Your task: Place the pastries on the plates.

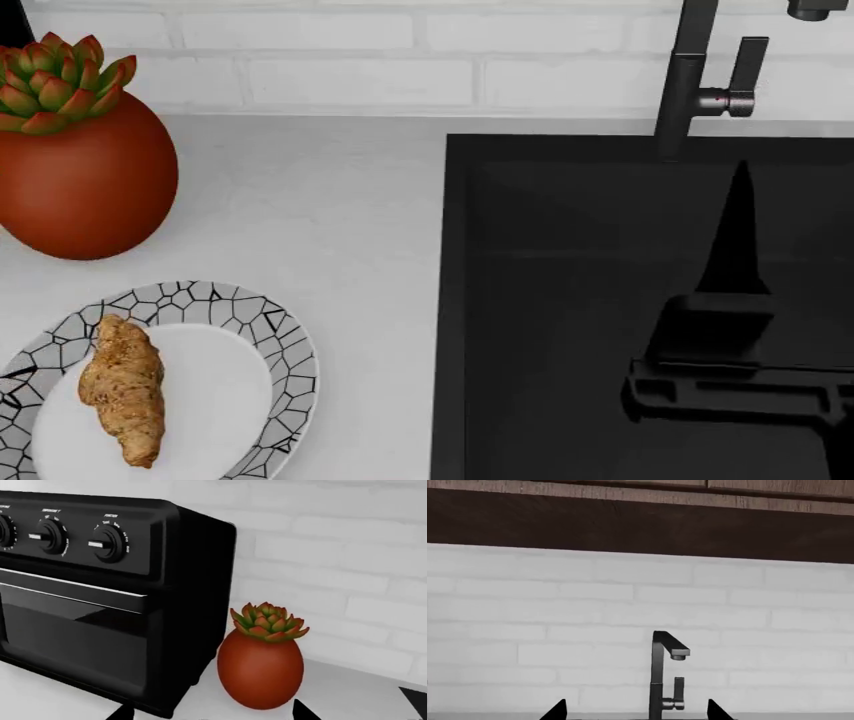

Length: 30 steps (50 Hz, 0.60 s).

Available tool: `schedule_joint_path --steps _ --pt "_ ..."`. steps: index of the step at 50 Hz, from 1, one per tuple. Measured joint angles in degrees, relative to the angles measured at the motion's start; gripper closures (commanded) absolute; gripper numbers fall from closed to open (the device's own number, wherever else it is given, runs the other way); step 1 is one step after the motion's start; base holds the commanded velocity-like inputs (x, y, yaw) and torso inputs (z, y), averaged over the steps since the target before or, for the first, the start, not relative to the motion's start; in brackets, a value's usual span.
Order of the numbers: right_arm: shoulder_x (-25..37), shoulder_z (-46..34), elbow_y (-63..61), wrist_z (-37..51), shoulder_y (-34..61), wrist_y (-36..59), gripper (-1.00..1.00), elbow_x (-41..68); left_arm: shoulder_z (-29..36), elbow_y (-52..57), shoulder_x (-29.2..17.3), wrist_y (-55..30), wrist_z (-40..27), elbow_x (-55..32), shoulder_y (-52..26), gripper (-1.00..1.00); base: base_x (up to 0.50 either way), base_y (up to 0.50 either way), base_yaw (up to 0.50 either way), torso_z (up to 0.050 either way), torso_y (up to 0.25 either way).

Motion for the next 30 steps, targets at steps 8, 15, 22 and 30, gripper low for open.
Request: schedule_joint_path --steps 8,15,22,30 --pt "0.34 6.74 -1.57 0.52 -9.81 -1.58 -1.0 -3.04 -3.88 1.8 1.32 0.92 0.72 4.21 5.81 -1.0 0.0 0.0 0.0 0.0 0.0" --pt "-0.94 11.61 -2.37 0.02 -17.35 -2.19 -1.0 -5.81 -6.26 2.4 2.68 1.82 2.19 7.05 9.77 -1.0 0.0 0.0 0.0 0.0 0.0" --pt "-2.36 15.65 -2.78 -0.24 -23.11 -2.65 -1.0 -7.77 -7.82 2.57 4.0 2.73 3.7 9.34 12.62 -1.0 0.0 0.0 0.0 0.0 0.0" --pt "-3.15 14.76 -1.34 0.37 -22.45 -2.81 -1.0 -10.61 -5.12 0.08 4.84 2.81 4.33 13.19 9.91 -1.0 0.0 0.0 0.0 0.0 0.0"
